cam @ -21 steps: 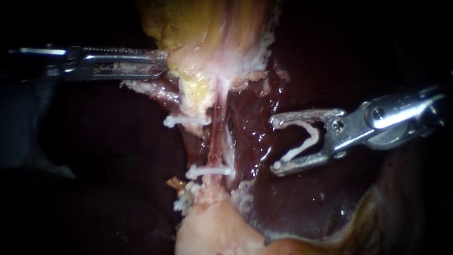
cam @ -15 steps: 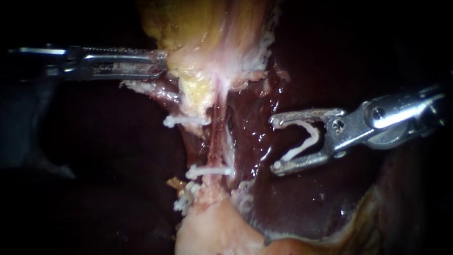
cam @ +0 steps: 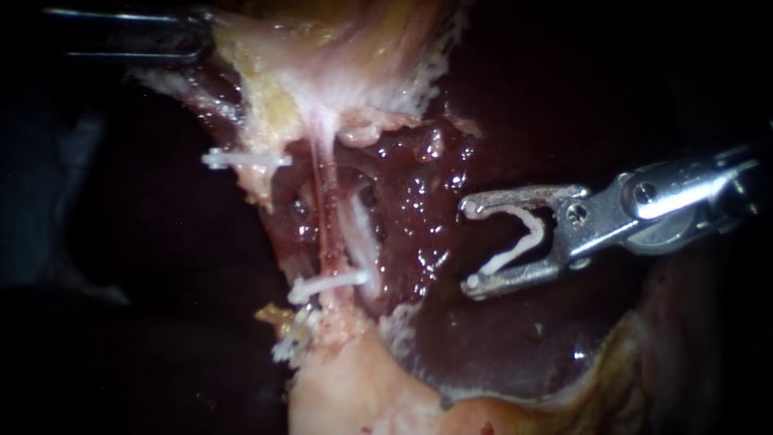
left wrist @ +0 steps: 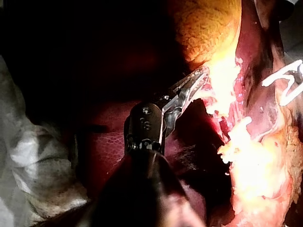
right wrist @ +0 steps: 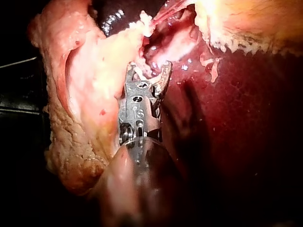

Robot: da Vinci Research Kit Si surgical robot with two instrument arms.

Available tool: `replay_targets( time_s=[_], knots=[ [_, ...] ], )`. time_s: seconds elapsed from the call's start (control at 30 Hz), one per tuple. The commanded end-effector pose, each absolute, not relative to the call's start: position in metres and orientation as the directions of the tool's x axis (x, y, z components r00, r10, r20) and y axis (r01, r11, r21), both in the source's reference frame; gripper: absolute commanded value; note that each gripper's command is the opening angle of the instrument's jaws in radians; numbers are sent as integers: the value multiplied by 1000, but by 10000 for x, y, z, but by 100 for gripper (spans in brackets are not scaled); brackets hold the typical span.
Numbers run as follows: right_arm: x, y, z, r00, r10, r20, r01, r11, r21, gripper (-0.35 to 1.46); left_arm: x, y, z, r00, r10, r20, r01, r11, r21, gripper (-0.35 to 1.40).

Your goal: Clipping second clip right tube

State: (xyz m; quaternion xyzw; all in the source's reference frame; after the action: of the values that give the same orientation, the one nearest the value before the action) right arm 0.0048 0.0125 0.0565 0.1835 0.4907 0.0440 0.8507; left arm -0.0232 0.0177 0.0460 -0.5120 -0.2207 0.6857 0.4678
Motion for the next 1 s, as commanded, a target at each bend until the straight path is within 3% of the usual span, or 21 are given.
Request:
replay_targets(
  time_s=[0.03,0.17,0.43,0.6,1.0],
  knots=[
    [49,125,566,511,251,-822,107,931,350,50,-231,175,459,-35,867,-498,-419,-465,-780,-35],
    [55,125,565,495,299,-816,77,920,384,50,-234,170,459,-34,866,-500,-423,-465,-777,-35],
    [81,122,570,445,474,-760,-14,852,524,49,-238,165,455,-32,866,-500,-426,-464,-777,-35],
    [95,115,579,444,529,-723,16,803,596,48,-241,163,453,-32,866,-499,-425,-464,-777,-35],
    [135,96,610,449,579,-681,15,757,654,47,-244,160,451,-33,866,-499,-423,-464,-778,-35]
  ],
)
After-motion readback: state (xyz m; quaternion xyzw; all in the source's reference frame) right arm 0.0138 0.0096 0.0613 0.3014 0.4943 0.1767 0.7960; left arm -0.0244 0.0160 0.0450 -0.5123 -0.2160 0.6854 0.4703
